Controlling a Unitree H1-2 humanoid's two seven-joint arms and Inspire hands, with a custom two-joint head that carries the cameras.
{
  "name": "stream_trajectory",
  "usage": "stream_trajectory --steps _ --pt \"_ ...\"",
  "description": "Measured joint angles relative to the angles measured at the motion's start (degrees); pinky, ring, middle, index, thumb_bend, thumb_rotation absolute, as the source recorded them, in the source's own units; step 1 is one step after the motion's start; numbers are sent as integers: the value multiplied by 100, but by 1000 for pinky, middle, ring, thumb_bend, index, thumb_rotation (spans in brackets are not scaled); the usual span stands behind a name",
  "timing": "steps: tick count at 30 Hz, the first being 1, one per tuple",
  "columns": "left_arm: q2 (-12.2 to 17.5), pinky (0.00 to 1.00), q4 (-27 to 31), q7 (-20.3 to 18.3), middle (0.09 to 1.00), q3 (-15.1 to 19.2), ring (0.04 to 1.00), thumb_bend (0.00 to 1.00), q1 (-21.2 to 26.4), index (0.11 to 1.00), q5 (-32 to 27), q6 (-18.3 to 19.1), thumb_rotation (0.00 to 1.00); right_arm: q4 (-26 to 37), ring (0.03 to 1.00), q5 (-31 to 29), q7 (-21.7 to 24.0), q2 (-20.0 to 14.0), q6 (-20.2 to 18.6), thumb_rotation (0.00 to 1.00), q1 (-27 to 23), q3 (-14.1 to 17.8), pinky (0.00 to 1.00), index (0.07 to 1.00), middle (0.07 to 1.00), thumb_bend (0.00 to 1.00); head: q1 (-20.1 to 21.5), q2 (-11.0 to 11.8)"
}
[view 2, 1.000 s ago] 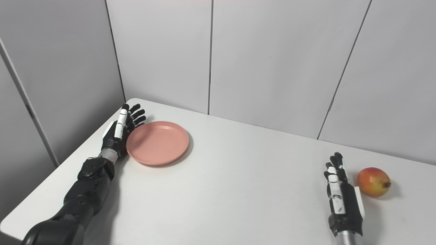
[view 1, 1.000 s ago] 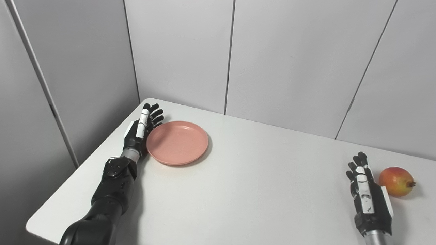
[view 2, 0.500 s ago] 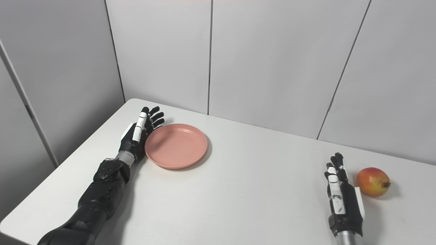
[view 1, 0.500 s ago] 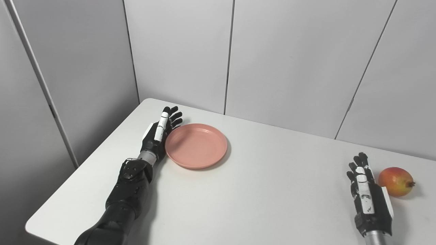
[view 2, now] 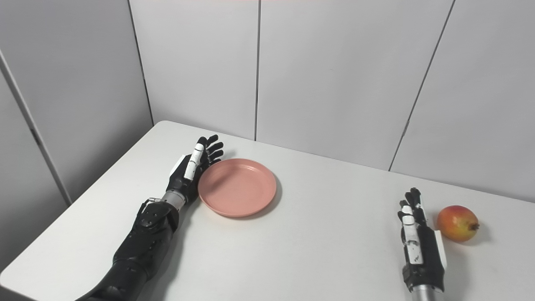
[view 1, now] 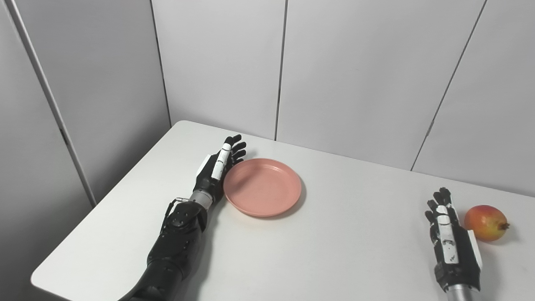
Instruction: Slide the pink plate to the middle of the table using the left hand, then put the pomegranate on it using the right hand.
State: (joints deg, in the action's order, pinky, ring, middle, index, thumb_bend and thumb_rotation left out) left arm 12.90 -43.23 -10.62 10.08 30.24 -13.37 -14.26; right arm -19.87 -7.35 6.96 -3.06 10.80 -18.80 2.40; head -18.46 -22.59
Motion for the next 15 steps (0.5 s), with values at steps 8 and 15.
stream_trajectory --steps 8,15 --pt "-161 906 364 80 915 -75 912 623 -135 904 13 265 1000 26 980 2 -8 7 -48 849 10 -17 1000 990 990 443 220 -88" --pt "-185 928 635 76 932 -262 929 632 -255 923 125 484 1000 6 980 17 -37 51 -52 850 -7 -27 1000 987 988 472 396 -150"
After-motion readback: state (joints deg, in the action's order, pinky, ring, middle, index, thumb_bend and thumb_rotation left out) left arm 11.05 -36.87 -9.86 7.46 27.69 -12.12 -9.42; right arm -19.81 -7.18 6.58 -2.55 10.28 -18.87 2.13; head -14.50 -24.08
